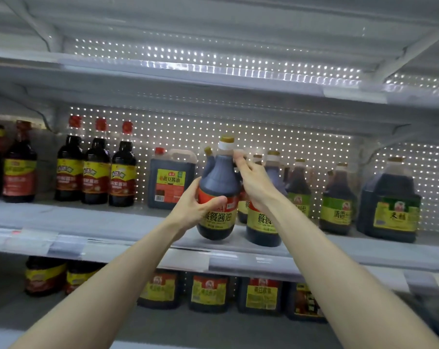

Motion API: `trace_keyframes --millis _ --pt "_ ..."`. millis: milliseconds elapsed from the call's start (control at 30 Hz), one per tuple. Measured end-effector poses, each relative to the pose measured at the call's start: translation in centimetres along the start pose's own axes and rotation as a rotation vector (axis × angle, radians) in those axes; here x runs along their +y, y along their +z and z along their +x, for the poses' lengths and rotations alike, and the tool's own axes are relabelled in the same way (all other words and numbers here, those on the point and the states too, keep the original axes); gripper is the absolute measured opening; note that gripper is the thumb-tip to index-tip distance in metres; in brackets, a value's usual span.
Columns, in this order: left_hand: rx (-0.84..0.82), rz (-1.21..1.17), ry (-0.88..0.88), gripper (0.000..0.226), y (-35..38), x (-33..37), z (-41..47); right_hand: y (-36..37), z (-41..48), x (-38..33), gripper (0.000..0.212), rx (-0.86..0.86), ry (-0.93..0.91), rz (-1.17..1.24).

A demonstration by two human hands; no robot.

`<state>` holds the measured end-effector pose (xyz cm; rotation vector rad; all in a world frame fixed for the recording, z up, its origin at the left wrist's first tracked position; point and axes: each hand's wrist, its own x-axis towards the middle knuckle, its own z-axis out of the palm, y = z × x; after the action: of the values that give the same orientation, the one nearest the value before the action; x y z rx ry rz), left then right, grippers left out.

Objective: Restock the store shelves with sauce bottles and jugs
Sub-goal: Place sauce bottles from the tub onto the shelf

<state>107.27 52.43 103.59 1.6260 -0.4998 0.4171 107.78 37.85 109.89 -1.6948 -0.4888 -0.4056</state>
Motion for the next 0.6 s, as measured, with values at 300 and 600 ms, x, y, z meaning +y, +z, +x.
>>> trace_keyframes --millis 300,600 --pt "0.028 0.039 -0.054 0.048 -0.7 -1.6 1.0 0.9 1.3 1.2 0.052 -0.028 0.065 -0.045" --pt "-0.017 0.004 -0.109 0.055 -0.8 -2.6 1.8 1.2 1.7 1.9 0.051 0.006 0.124 -0.072"
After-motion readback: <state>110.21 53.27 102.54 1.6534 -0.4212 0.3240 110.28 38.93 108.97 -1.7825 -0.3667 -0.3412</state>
